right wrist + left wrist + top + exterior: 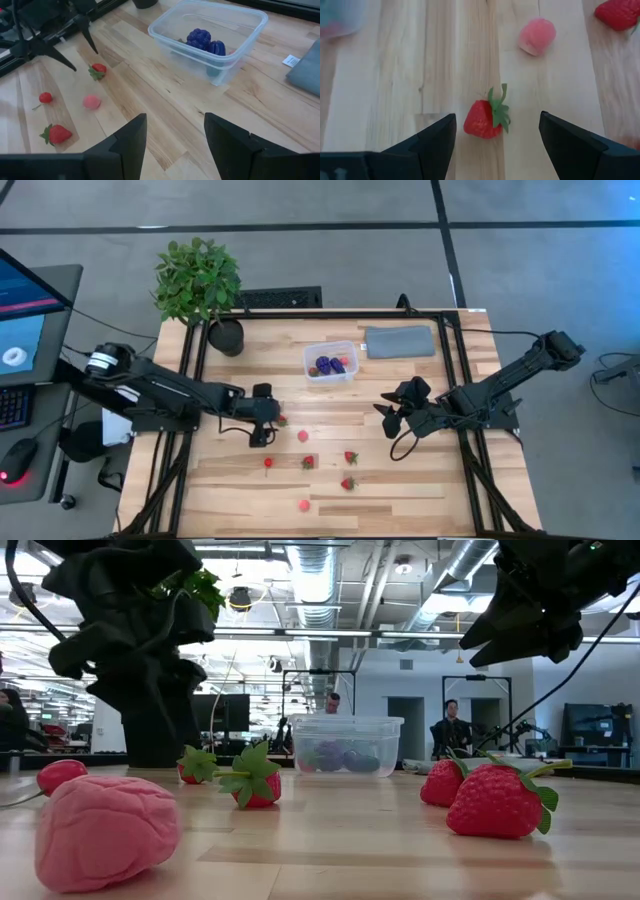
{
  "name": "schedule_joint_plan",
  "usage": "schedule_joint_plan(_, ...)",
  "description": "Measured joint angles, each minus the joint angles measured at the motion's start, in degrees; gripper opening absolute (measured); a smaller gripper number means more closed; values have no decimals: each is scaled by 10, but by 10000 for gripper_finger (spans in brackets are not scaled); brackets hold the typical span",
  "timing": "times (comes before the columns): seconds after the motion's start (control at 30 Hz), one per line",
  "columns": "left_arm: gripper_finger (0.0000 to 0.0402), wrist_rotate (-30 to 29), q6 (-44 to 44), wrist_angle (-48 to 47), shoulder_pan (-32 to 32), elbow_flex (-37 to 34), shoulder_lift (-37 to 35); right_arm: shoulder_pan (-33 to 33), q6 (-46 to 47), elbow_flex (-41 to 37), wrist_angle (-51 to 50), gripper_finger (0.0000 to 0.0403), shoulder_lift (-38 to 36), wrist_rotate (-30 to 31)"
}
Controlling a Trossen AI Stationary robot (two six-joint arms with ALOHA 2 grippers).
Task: Pick and placing Produce into tupperware
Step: Put the strawberry into the container
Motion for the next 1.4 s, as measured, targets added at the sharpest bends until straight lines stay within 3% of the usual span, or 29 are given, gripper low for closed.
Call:
schedule_joint_plan(0.5, 227, 14, 9, 5, 0, 16, 54, 0, 0, 0, -4, 221, 0, 0)
schedule_joint_plan(1.0, 228, -8, 65, 5, 1, 16, 54, 0, 0, 0, -3, 221, 0, 0)
schedule_joint_plan(1.4, 254, 22, 95, 5, 25, 16, 54, 0, 0, 0, 1, 221, 0, 0)
